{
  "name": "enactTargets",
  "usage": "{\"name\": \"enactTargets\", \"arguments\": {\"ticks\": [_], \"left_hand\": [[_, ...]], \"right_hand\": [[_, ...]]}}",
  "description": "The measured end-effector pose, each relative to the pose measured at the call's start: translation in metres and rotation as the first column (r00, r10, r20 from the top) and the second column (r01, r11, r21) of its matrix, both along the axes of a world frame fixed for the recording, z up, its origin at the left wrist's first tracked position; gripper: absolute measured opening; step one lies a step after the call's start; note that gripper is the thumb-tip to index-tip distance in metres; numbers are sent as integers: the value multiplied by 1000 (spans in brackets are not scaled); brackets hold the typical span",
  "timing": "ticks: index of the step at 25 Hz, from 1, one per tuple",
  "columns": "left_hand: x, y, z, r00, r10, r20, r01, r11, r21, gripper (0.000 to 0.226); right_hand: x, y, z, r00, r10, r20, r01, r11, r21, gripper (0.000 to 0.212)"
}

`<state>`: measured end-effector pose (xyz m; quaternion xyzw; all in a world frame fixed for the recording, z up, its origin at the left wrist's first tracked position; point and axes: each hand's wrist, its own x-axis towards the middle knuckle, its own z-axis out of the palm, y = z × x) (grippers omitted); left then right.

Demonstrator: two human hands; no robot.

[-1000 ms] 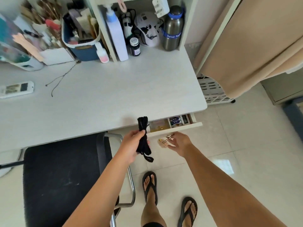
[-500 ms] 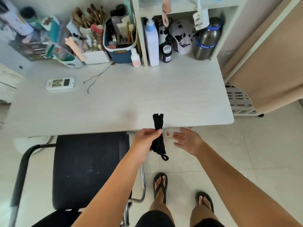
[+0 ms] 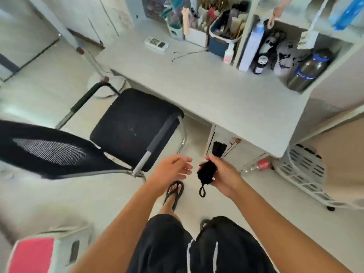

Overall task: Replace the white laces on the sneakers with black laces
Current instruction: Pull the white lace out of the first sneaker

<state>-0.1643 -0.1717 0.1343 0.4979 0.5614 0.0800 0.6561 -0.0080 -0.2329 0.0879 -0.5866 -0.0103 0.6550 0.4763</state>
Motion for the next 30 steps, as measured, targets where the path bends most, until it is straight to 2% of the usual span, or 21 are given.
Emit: {"name": "enactTargets", "arguments": {"ticks": [2,4,6,9,13,16,18,21,25,30], "left_hand": [[-52,-32,-1,977,200,-71,-198,980,30,22],[-109,-61,-1,916,381,-124,-376,925,58,20],[-165,-90,-1,817,567,-100,-568,823,28,19],[-246,-131,1,643,762,-73,-761,647,52,19],[-341,-174,-2,460,883,-93,-881,467,76,17],[-394,-171,-4,441,894,-76,-891,446,80,17],[-436,-163,-2,462,884,-74,-880,467,85,16],[-511,-146,-2,492,868,-71,-860,497,120,18],[-613,-108,-2,488,867,-96,-855,497,147,20],[-702,-20,-16,510,853,-111,-844,521,126,22]], "right_hand": [[-6,-21,-1,977,184,104,-176,981,-79,17],[-21,-34,-5,896,395,205,-366,916,-167,18],[-50,-39,-8,784,554,279,-507,832,-227,21],[-112,-30,-8,625,712,321,-661,701,-269,24],[-229,-2,5,347,854,389,-842,466,-271,23],[-326,14,16,159,839,521,-926,310,-216,20],[-398,20,21,79,853,516,-959,207,-196,18],[-494,43,24,75,882,466,-966,181,-187,19],[-585,97,22,119,881,458,-958,223,-179,23],[-657,192,5,210,898,385,-928,307,-210,23]]}}
